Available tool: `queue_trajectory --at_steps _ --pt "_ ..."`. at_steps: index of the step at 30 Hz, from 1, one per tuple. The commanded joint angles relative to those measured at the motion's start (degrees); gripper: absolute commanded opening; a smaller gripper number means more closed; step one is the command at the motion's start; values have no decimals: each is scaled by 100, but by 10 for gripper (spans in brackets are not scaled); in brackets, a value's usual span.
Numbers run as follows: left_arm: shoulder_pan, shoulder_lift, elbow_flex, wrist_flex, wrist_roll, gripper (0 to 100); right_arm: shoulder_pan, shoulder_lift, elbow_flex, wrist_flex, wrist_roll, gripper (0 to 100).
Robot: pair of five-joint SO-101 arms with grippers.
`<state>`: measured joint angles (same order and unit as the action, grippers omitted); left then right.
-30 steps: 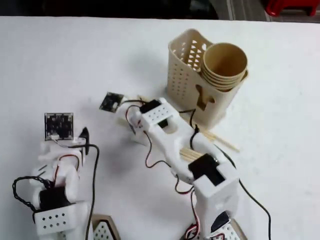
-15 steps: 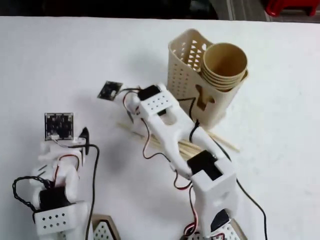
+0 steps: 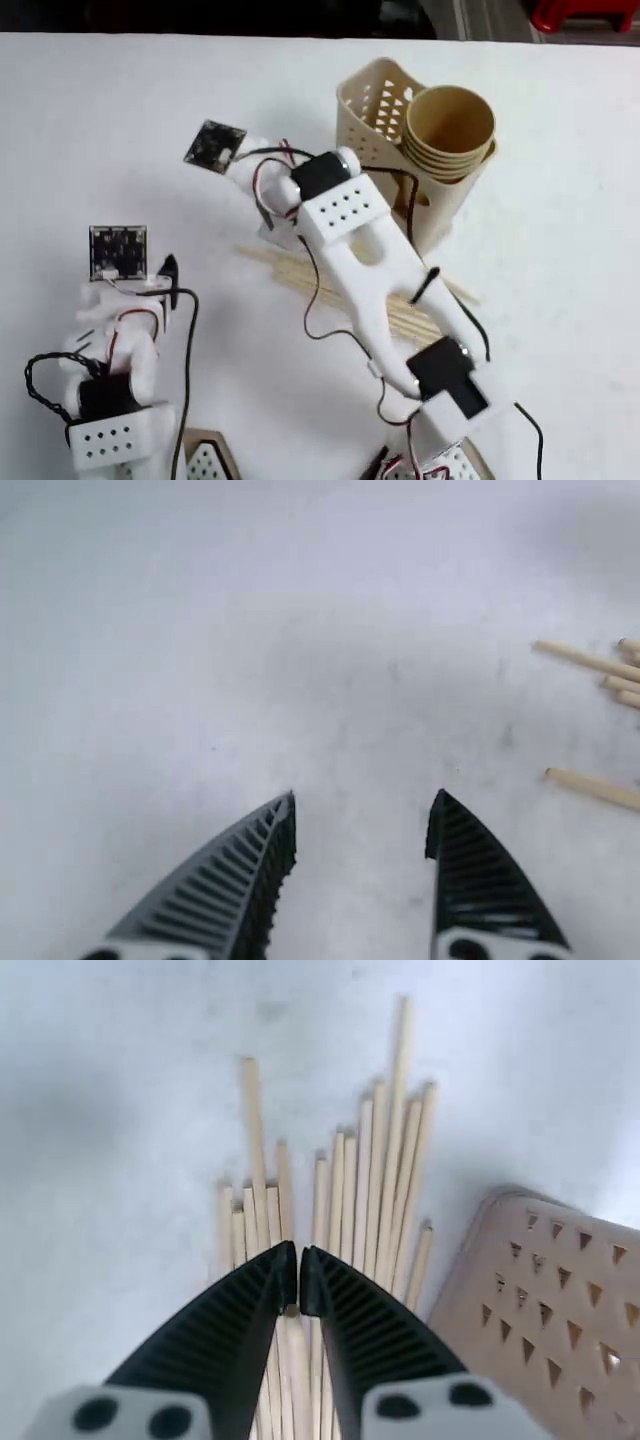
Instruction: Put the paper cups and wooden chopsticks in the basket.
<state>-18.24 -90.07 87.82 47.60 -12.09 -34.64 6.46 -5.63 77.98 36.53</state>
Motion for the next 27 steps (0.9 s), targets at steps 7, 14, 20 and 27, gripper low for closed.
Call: queue_trajectory --at_steps 7,14,20,27 --pt "-13 -57 -44 -141 70 217 48 -180 35 -110 -176 18" --pt "-13 -57 -44 -149 70 217 -13 295 290 -4 -158 111" --pt "-4 -57 -44 -149 70 217 -347 312 299 760 -141 149" --pt "-31 -57 -53 -149 70 217 -374 -259 1160 497 -176 154"
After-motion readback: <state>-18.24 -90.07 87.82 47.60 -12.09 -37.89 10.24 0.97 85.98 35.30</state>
